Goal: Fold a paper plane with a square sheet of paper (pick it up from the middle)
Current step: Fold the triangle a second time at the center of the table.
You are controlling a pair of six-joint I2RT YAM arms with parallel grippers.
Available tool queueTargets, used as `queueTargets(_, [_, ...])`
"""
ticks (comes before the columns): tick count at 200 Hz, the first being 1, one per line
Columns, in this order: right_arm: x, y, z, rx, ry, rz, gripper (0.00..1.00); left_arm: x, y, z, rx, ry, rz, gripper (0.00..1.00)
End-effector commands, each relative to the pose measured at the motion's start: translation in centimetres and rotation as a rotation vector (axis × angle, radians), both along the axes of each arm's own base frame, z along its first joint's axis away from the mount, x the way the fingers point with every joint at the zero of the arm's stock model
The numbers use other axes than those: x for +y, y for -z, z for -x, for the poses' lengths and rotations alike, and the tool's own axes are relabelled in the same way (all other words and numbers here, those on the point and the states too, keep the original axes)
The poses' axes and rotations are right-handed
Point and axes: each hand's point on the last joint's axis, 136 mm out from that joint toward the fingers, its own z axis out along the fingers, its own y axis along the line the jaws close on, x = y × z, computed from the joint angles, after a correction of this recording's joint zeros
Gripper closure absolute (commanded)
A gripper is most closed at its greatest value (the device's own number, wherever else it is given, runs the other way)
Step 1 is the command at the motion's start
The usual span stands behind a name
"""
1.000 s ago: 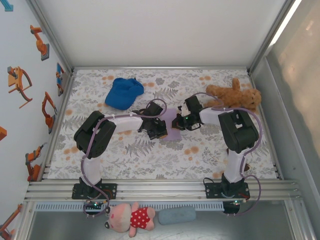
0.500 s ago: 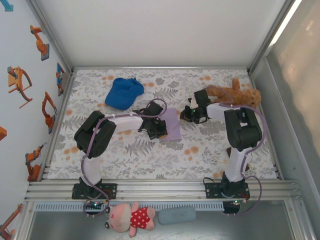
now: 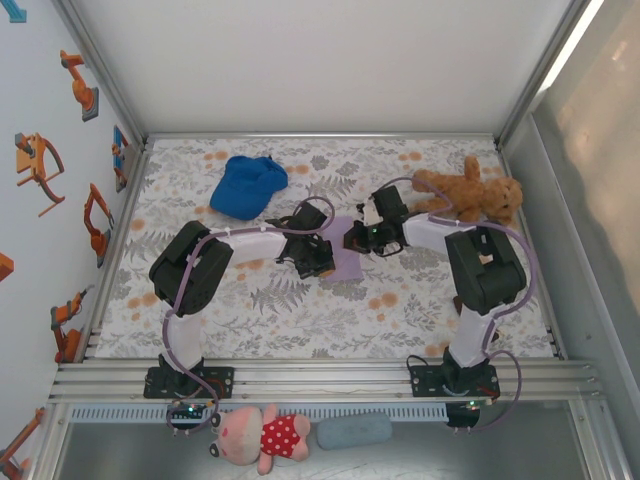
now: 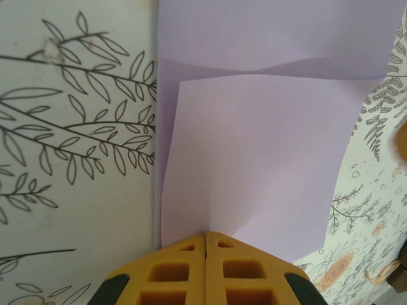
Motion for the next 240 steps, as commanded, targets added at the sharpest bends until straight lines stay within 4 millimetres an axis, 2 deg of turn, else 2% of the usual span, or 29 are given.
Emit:
queueTargets(1, [0.5, 1.3, 0.4, 0.051, -0.007, -0.022, 1.00, 1.2, 1.9, 1.2, 0.052, 0.022, -0.073, 0.95])
queueTargets(30, [-0.1, 3.0, 0.8, 0.081, 0.000, 0.023, 1.00, 0.7, 0.8, 0.7, 0.024, 0.025, -0.044, 0.95])
queueTargets(73, [-2.1, 5.5, 1.4, 0.109, 0.013, 0.158, 1.00, -0.6, -1.3, -0.4, -0.029, 0.042, 0.038, 0.94])
queueTargets(118, [-2.5, 6.5, 1.8, 0.132, 0.017, 0.182, 1.00, -2.4, -2.5, -1.3, -0.064, 0.070, 0.129, 0.92])
queueTargets(183, [-2.6, 6.7, 1.8, 0.142, 0.023, 0.197, 1.00, -2.5, -0.5, -1.0, -0.013, 0.092, 0.090, 0.93])
queueTargets(240, [-3.0, 7.2, 1.9, 0.160, 0.031, 0.223, 1.00, -0.5, 2.1, 1.0, 0.062, 0.098, 0.006, 0.95])
